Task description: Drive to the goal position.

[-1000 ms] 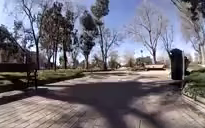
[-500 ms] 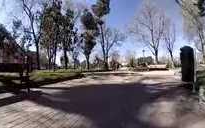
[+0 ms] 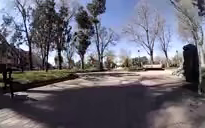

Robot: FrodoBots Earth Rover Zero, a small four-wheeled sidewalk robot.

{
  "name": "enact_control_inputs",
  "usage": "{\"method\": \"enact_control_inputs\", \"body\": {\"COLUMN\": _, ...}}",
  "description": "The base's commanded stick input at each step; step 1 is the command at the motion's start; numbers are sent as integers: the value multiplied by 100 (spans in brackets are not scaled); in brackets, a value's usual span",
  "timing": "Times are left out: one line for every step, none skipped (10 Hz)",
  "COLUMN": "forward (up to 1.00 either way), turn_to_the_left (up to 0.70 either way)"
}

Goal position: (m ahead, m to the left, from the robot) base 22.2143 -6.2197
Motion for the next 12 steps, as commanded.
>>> {"method": "enact_control_inputs", "body": {"forward": 85, "turn_to_the_left": 0}}
{"method": "enact_control_inputs", "body": {"forward": 85, "turn_to_the_left": -16}}
{"method": "enact_control_inputs", "body": {"forward": 85, "turn_to_the_left": -34}}
{"method": "enact_control_inputs", "body": {"forward": 85, "turn_to_the_left": -32}}
{"method": "enact_control_inputs", "body": {"forward": 85, "turn_to_the_left": -19}}
{"method": "enact_control_inputs", "body": {"forward": 85, "turn_to_the_left": 0}}
{"method": "enact_control_inputs", "body": {"forward": 85, "turn_to_the_left": 0}}
{"method": "enact_control_inputs", "body": {"forward": 85, "turn_to_the_left": 0}}
{"method": "enact_control_inputs", "body": {"forward": 85, "turn_to_the_left": 0}}
{"method": "enact_control_inputs", "body": {"forward": 85, "turn_to_the_left": 0}}
{"method": "enact_control_inputs", "body": {"forward": 85, "turn_to_the_left": 0}}
{"method": "enact_control_inputs", "body": {"forward": 85, "turn_to_the_left": 0}}
